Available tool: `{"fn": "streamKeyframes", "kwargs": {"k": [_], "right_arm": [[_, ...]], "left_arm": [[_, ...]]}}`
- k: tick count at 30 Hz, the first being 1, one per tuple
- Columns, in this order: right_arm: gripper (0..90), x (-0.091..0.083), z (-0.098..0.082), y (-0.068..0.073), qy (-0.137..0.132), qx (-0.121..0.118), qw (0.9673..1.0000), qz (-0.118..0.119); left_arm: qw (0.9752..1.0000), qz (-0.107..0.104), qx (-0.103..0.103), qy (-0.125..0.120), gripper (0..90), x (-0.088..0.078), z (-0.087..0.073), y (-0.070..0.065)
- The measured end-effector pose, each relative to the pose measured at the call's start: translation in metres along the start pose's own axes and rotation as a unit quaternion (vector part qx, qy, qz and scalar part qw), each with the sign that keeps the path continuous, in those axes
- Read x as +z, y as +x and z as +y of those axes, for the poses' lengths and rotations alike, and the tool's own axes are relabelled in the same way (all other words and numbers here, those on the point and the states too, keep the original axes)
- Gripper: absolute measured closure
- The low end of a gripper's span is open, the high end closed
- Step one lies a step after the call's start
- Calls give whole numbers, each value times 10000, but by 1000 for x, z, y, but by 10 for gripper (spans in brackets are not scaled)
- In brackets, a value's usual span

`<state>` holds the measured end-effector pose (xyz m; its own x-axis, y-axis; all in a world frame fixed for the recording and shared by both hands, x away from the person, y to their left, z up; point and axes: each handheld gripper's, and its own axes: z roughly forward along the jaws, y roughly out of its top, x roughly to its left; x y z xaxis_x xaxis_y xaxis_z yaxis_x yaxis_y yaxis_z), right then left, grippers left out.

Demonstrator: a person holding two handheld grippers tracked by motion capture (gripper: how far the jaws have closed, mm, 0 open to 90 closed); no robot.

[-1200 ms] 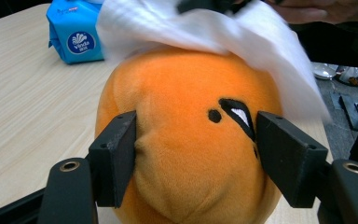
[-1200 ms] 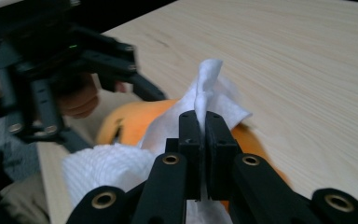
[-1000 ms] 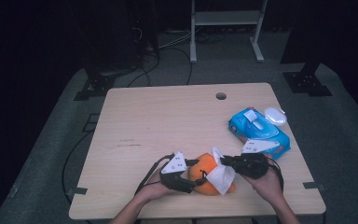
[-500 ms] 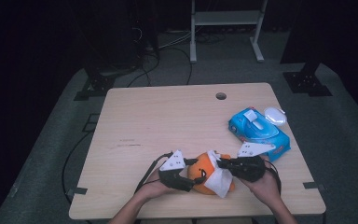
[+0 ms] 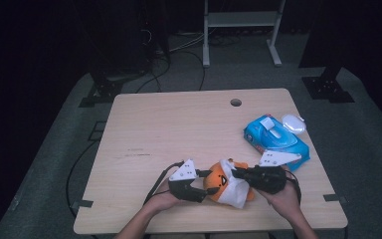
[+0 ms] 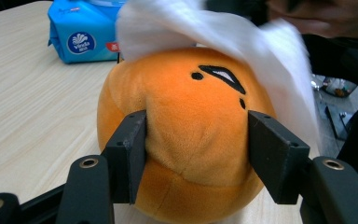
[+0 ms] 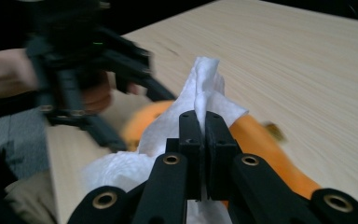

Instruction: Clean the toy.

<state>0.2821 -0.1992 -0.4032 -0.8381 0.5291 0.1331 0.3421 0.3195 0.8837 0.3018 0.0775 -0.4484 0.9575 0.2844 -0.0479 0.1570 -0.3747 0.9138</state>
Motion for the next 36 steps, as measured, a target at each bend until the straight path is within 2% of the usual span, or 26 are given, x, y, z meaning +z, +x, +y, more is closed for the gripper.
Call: {"fn": "streamKeyframes", "kwargs": {"k": [2, 5, 10, 12, 14, 15, 17, 20, 23, 25, 28, 32, 34, 36], "right_arm": [[861, 8, -1, 5, 217, -175, 9996, -95], [859, 8, -4, -3, 225, 31, 9997, -69], [859, 4, -8, -11, 304, 62, 9990, -331], [859, 2, -9, -15, 300, 127, 9986, -411], [859, 1, -11, -19, 291, 172, 9983, -465], [859, 0, -11, -21, 294, 190, 9982, -478], [859, 0, -11, -21, 278, 216, 9983, -463], [859, -1, -7, -15, 183, 89, 9988, -454], [859, -5, -2, -6, 57, -61, 9998, -183], [859, -1, -2, 2, 112, -218, 9997, -74], [859, 8, -2, 9, 295, -406, 9987, -109], [859, 5, -2, 2, 366, -389, 9981, -318], [860, 1, -4, -2, 327, -241, 9984, -383], [860, 1, -3, 1, 259, -210, 9989, -338]], "left_arm": [[10000, 10, 12, 11, 387, 0, 0, 1], [10000, 9, -10, -58, 356, -1, -1, 1], [10000, -4, 39, -89, 296, 0, -1, 1], [9998, -113, 144, -90, 272, 1, 0, -2], [9994, -167, 287, -73, 271, 1, 0, -4], [9992, -118, 368, -64, 280, 2, 0, -5], [9992, 30, 405, -3, 349, 3, 0, -5], [9991, 207, 372, 10, 419, 3, 1, -5], [9993, 341, 80, -94, 422, 2, 1, 0], [9991, 373, -120, -153, 418, 2, 0, 5], [9990, 408, -141, -144, 414, 2, -2, 7], [9985, 489, -145, -178, 410, 1, -3, 10], [9984, 473, -216, -210, 408, 2, -4, 11], [9983, 483, -242, -230, 406, 2, -4, 12]]}}
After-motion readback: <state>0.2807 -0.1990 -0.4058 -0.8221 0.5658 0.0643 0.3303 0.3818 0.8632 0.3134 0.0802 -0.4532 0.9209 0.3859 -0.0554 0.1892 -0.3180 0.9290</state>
